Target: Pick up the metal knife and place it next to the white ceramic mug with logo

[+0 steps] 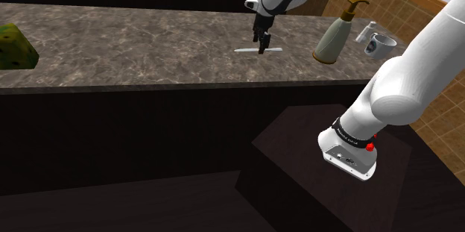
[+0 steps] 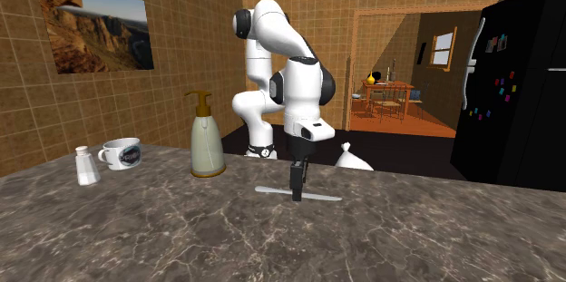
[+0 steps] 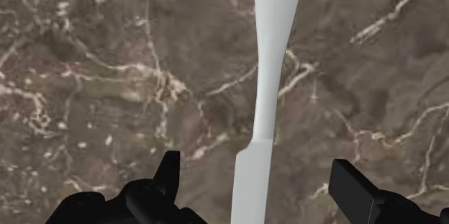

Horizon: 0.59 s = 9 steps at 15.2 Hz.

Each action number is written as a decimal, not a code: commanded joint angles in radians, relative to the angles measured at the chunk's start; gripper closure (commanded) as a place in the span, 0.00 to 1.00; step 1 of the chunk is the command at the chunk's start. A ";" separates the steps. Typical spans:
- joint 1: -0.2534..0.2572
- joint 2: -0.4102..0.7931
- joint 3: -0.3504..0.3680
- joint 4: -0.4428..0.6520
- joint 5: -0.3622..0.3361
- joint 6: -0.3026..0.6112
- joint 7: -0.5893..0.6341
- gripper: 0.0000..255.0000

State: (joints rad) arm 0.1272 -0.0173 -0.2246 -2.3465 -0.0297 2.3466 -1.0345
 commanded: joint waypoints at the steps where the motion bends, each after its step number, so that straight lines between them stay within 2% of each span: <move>1: 0.000 0.000 0.000 -0.001 0.000 0.001 0.000 0.00; 4: 0.000 0.000 0.000 -0.001 0.000 0.001 0.000 0.00; 5: 0.000 0.000 0.000 -0.001 0.000 0.001 0.000 1.00; 9: 0.000 0.000 0.000 -0.001 0.000 0.001 0.000 1.00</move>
State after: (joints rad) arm 0.1273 -0.0170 -0.2244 -2.3470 -0.0295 2.3477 -1.0343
